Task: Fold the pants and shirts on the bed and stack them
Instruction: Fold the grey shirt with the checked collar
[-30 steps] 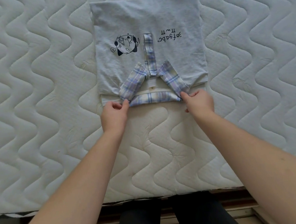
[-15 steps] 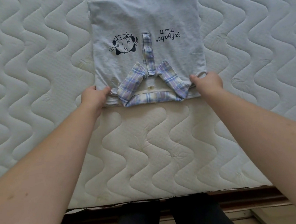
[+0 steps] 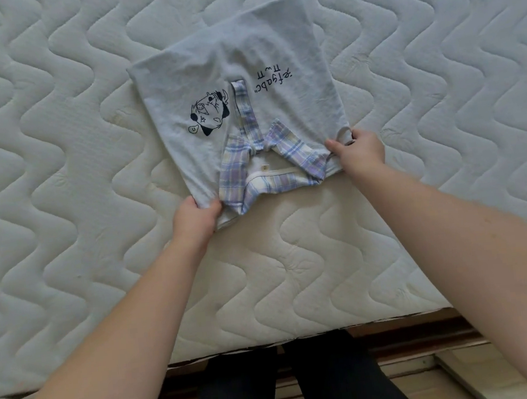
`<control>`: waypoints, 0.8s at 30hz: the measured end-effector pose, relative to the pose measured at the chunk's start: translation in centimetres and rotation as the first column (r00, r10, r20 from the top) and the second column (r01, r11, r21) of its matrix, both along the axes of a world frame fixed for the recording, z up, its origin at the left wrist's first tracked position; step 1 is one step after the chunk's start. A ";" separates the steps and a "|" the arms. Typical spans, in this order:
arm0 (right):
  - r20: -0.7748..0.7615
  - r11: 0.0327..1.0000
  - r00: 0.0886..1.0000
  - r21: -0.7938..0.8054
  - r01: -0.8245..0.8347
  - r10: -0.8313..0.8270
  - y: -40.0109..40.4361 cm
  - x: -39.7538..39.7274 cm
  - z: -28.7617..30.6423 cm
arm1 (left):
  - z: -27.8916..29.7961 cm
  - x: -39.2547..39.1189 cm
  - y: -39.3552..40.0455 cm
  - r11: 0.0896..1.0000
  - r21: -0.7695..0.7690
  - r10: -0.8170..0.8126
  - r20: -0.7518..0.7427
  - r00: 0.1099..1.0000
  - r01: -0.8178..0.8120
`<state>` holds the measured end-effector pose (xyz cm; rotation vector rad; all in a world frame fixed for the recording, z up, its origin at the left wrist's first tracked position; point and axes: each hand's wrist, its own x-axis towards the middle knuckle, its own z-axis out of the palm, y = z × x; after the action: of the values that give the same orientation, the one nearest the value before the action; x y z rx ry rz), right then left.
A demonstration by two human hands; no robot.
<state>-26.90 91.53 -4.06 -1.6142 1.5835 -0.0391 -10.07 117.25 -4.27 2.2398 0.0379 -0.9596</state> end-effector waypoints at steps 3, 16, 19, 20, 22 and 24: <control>-0.034 0.999 0.999 -0.029 -0.013 0.012 -0.3 -2.2 0.1 | 0.4 -3.9 -0.3 0.999 0.047 -0.022 -0.015 1.000 0.022; -0.082 0.990 0.996 -0.140 0.015 -0.027 -7.1 -11.3 1.6 | 0.7 -19.7 -8.3 0.992 0.076 -0.075 -0.322 0.944 0.104; -0.090 0.988 0.995 -0.153 0.019 -0.033 -8.5 -13.4 1.7 | 1.0 -22.5 -11.5 0.992 0.038 -0.102 -0.364 0.926 0.124; -0.084 0.988 0.996 -0.151 0.021 -0.034 -8.9 -14.2 1.8 | 1.1 -23.3 -12.5 0.990 0.023 -0.121 -0.371 0.921 0.139; -0.062 0.988 0.997 -0.151 0.032 -0.042 -10.0 -15.7 2.0 | 1.2 -25.0 -14.4 0.983 0.001 -0.168 -0.388 0.906 0.183; -0.046 0.985 0.997 -0.167 0.054 -0.063 -11.2 -17.1 2.4 | 1.2 -26.6 -16.0 0.971 -0.005 -0.221 -0.397 0.891 0.239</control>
<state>-43.95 80.33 -1.70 -1.7069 1.7049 -0.1658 -36.65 101.26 -3.07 2.0840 -0.0276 -1.5459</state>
